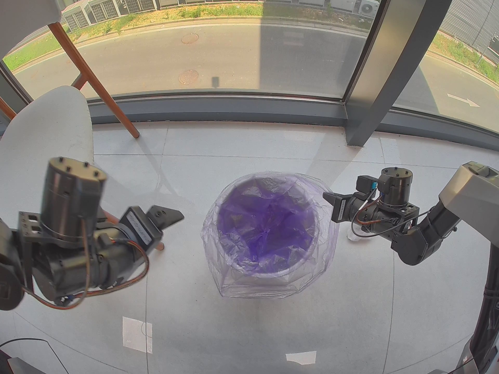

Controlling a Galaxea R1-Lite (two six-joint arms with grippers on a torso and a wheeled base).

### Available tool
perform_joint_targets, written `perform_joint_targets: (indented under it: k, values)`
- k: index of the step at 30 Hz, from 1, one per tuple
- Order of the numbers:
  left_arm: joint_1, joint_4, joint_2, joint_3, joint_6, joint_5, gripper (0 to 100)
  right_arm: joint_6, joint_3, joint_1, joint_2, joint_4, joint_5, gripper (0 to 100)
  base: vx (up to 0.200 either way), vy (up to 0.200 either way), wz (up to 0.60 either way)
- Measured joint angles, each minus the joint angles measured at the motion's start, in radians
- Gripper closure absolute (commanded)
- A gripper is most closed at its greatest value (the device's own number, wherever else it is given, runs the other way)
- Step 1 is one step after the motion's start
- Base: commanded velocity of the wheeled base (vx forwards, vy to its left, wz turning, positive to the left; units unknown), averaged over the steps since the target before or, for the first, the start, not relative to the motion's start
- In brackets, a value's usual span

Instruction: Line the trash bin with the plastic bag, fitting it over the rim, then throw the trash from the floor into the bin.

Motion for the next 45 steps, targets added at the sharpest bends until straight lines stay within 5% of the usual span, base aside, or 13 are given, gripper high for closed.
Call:
perform_joint_targets:
  k: [9, 16, 24, 45]
  values:
    - [0.16, -0.01, -0.185, -0.062, 0.047, -0.154, 0, 0.014, -0.012, -0.005, 0.014, 0.002, -0.001, 100, 0.0, 0.0, 0.0]
    - [0.287, -0.052, -0.233, -0.127, 0.012, -0.24, 0, 0.173, -0.021, -0.01, 0.018, 0.009, -0.008, 100, 0.0, 0.0, 0.0]
    - [0.307, -0.144, -0.25, -0.107, -0.047, -0.241, 0, 0.451, -0.032, -0.022, 0.024, 0.015, -0.032, 100, 0.0, 0.0, 0.0]
    - [0.304, -0.158, -0.261, 0.025, -0.044, -0.25, 0, 0.581, -0.143, -0.055, 0.195, 0.002, -0.037, 100, 0.0, 0.0, 0.0]
